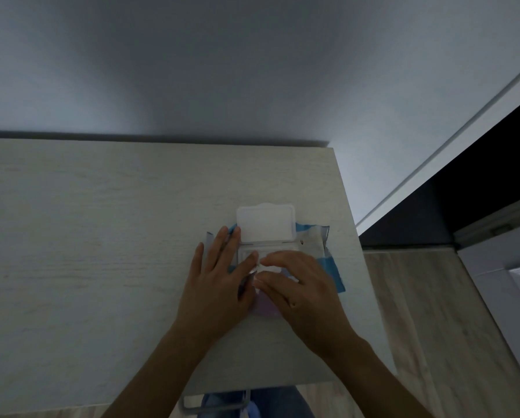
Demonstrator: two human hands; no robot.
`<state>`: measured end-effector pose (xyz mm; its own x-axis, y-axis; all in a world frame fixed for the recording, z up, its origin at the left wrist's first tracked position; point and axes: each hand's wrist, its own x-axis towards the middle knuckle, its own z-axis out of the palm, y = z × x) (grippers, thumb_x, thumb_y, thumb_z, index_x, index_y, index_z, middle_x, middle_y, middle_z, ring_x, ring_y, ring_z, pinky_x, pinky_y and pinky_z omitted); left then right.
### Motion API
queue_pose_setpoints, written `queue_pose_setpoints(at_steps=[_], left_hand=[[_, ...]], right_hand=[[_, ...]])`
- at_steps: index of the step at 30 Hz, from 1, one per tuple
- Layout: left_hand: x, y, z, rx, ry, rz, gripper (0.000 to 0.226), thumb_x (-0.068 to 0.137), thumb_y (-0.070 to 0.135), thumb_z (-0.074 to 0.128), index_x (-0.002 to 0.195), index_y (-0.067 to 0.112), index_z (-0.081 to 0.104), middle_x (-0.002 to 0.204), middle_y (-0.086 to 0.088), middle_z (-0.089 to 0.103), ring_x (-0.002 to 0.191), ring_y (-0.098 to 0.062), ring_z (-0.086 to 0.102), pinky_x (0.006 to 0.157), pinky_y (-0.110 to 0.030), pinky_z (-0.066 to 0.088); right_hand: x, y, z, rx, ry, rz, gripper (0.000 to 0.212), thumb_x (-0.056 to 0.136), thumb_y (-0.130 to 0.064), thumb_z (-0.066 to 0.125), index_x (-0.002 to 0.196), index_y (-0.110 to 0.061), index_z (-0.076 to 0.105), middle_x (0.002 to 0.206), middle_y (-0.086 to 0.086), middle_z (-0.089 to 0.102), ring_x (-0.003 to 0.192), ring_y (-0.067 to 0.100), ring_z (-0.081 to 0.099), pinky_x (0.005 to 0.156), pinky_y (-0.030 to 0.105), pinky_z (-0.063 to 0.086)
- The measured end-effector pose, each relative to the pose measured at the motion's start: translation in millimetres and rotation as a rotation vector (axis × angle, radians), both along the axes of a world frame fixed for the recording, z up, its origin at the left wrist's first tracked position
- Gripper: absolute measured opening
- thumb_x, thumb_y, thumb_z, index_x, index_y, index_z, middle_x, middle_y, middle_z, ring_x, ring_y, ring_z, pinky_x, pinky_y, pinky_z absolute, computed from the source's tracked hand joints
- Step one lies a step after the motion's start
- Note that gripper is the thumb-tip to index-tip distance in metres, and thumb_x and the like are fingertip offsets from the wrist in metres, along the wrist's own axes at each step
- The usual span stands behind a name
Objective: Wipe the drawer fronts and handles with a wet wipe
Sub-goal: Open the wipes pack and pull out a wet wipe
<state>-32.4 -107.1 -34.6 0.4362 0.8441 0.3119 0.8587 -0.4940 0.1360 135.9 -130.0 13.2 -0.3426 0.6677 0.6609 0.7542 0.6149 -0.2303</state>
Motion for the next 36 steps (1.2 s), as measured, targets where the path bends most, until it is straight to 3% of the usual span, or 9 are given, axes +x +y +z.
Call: queue_pose_setpoints(at_steps=[3, 6, 9, 12, 19, 22, 26, 30, 36], left_hand=[[1, 0, 2, 0.000, -0.004, 0.004, 0.055, 0.088, 0.051, 0.041, 0.124, 0.020, 0.069, 0.147, -0.022, 0.046, 0.139, -0.035, 0.027, 0.102, -0.064, 0.028], [0, 0, 1, 0.006, -0.022, -0.001, 0.059, 0.100, 0.056, 0.026, 0.126, 0.021, 0.065, 0.147, -0.022, 0.046, 0.139, -0.035, 0.028, 0.102, -0.065, 0.026], [0, 0, 0, 0.018, -0.034, -0.007, 0.051, 0.097, 0.052, 0.033, 0.130, 0.022, 0.059, 0.148, -0.021, 0.044, 0.140, -0.035, 0.028, 0.103, -0.066, 0.026], [-1, -1, 1, 0.009, -0.031, 0.001, 0.051, 0.088, 0.046, 0.043, 0.127, 0.021, 0.063, 0.148, -0.021, 0.045, 0.140, -0.035, 0.028, 0.103, -0.065, 0.028], [1, -2, 5, -0.024, -0.040, 0.020, 0.051, 0.087, 0.046, 0.042, 0.122, 0.020, 0.070, 0.146, -0.020, 0.047, 0.139, -0.032, 0.029, 0.102, -0.066, 0.031], [3, -2, 6, -0.025, -0.033, 0.029, 0.052, 0.086, 0.046, 0.042, 0.120, 0.020, 0.071, 0.145, -0.020, 0.049, 0.138, -0.032, 0.030, 0.101, -0.066, 0.029], [3, -4, 8, -0.032, -0.017, 0.031, 0.053, 0.086, 0.048, 0.041, 0.120, 0.021, 0.071, 0.145, -0.020, 0.050, 0.138, -0.032, 0.030, 0.100, -0.066, 0.032], [4, -5, 10, -0.034, 0.009, 0.038, 0.053, 0.086, 0.049, 0.040, 0.117, 0.022, 0.073, 0.144, -0.019, 0.051, 0.137, -0.031, 0.031, 0.101, -0.067, 0.033], [6, -4, 13, 0.004, 0.029, 0.060, 0.050, 0.084, 0.048, 0.041, 0.110, 0.023, 0.075, 0.141, -0.019, 0.054, 0.136, -0.031, 0.032, 0.111, -0.060, 0.027]], right_hand=[[2, -1, 10, -0.009, -0.008, 0.043, 0.016, 0.098, -0.029, 0.048, 0.102, -0.014, 0.051, 0.094, 0.009, 0.068, 0.094, 0.012, 0.053, 0.089, 0.026, 0.042], [3, 0, 10, 0.100, -0.061, 0.001, 0.025, 0.106, -0.030, 0.031, 0.101, -0.012, 0.048, 0.099, 0.008, 0.057, 0.091, 0.016, 0.051, 0.082, 0.029, 0.047], [8, 0, 14, 0.096, -0.072, -0.030, 0.014, 0.096, -0.027, 0.050, 0.100, -0.014, 0.051, 0.093, 0.011, 0.068, 0.093, 0.015, 0.052, 0.086, 0.028, 0.043], [13, 1, 17, 0.086, -0.039, -0.074, 0.020, 0.102, -0.035, 0.043, 0.099, -0.017, 0.052, 0.092, 0.010, 0.069, 0.094, 0.016, 0.053, 0.086, 0.027, 0.040], [20, 3, 26, 0.065, -0.008, -0.101, 0.023, 0.103, -0.038, 0.041, 0.098, -0.020, 0.054, 0.094, 0.012, 0.070, 0.097, 0.018, 0.054, 0.090, 0.029, 0.039], [20, 3, 30, 0.057, -0.053, -0.067, 0.021, 0.102, -0.038, 0.043, 0.098, -0.021, 0.055, 0.101, 0.011, 0.070, 0.105, 0.020, 0.055, 0.102, 0.038, 0.037], [23, 3, 37, 0.040, -0.056, -0.078, 0.023, 0.101, -0.038, 0.042, 0.097, -0.021, 0.057, 0.105, 0.012, 0.069, 0.109, 0.020, 0.055, 0.105, 0.051, 0.036], [26, 3, 39, 0.009, -0.045, -0.124, 0.035, 0.101, -0.038, 0.045, 0.088, -0.016, 0.069, 0.105, 0.012, 0.067, 0.107, 0.020, 0.054, 0.110, 0.045, 0.031], [25, 2, 47, 0.047, 0.013, -0.147, 0.030, 0.102, -0.041, 0.043, 0.094, -0.019, 0.062, 0.097, 0.017, 0.069, 0.101, 0.021, 0.054, 0.106, 0.046, 0.034]])
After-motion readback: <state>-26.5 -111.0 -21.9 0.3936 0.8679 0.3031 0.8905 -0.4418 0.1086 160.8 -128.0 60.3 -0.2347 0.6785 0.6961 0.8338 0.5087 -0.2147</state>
